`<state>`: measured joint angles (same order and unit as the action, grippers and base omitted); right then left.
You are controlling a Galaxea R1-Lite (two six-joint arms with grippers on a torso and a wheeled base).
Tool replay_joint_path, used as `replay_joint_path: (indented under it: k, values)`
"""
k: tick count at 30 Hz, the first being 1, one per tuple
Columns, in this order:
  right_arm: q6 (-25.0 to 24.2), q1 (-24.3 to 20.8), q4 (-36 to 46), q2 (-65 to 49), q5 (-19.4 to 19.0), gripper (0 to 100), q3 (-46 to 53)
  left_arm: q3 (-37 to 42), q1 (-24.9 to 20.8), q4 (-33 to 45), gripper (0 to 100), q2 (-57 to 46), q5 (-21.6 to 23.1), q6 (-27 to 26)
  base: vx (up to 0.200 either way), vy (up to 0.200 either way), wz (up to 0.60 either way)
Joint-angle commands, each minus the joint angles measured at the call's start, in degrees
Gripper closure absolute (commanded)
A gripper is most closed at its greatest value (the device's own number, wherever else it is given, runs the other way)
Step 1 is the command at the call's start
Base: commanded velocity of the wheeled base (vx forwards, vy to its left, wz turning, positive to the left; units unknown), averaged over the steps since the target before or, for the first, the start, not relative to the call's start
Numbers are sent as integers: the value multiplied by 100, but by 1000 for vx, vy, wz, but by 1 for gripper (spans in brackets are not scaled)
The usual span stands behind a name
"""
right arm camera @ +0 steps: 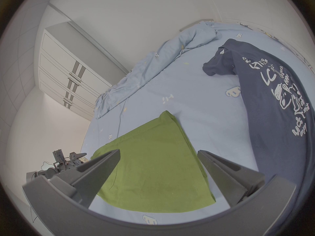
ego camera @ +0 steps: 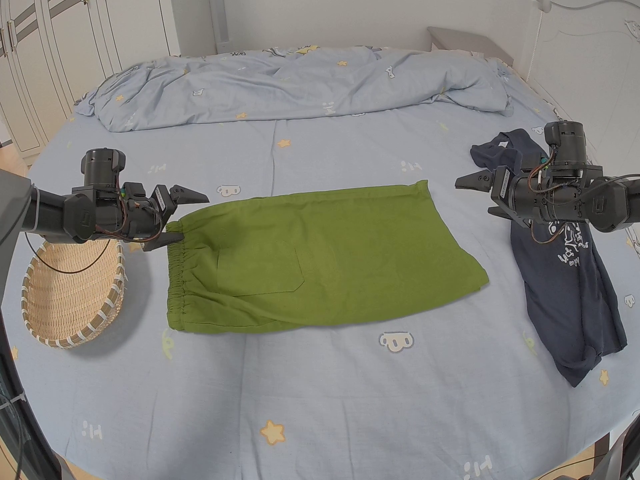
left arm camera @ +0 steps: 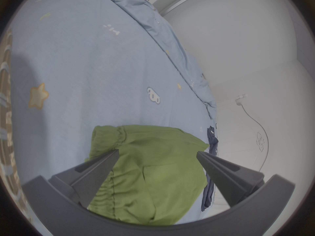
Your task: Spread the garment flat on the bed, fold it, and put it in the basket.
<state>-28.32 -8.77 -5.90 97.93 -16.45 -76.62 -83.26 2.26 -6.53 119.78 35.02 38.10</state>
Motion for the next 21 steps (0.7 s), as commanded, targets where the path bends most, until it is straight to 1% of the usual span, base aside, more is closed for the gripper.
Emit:
replay_joint_path:
  k: [1,3,4,5,6,9,10,11,12,14,20,21]
  values:
    - [2,147,98,341,-184,0,-371,688,-15,-15,0,-1001,40,-30,0,0,0]
    - [2,279,502,614,-518,0,-785,1286,29,-23,0,-1528,75,-92,0,0,0]
    - [2,279,502,614,-518,0,-785,1286,29,-23,0,-1528,75,-92,0,0,0]
    - [2,384,854,728,-983,0,-1039,1752,73,-50,0,-1730,75,-338,0,0,0]
    - [2,428,933,728,-1150,0,-1083,1893,100,-50,0,-1766,75,-461,0,0,0]
    - [-42,639,1029,710,-1968,0,-1110,2473,232,-58,0,-1757,48,-1287,0,0,0]
    - [-51,683,1047,710,-2064,0,-1092,2552,267,-58,0,-1757,48,-1410,0,0,0]
    - [-51,683,1047,710,-2064,0,-1092,2552,267,-58,0,-1757,48,-1410,0,0,0]
    - [-51,692,1047,710,-2108,0,-1075,2640,293,-58,0,-1748,48,-1551,0,0,0]
    - [-42,692,1065,675,-2108,0,-1039,2771,258,-58,0,-1713,48,-1639,0,0,0]
    - [-42,657,1091,666,-2108,0,-987,2771,196,-67,0,-1423,13,-1656,0,0,0]
    - [-42,630,1091,666,-2108,0,-978,2754,188,-208,0,-1221,13,-1647,0,0,0]
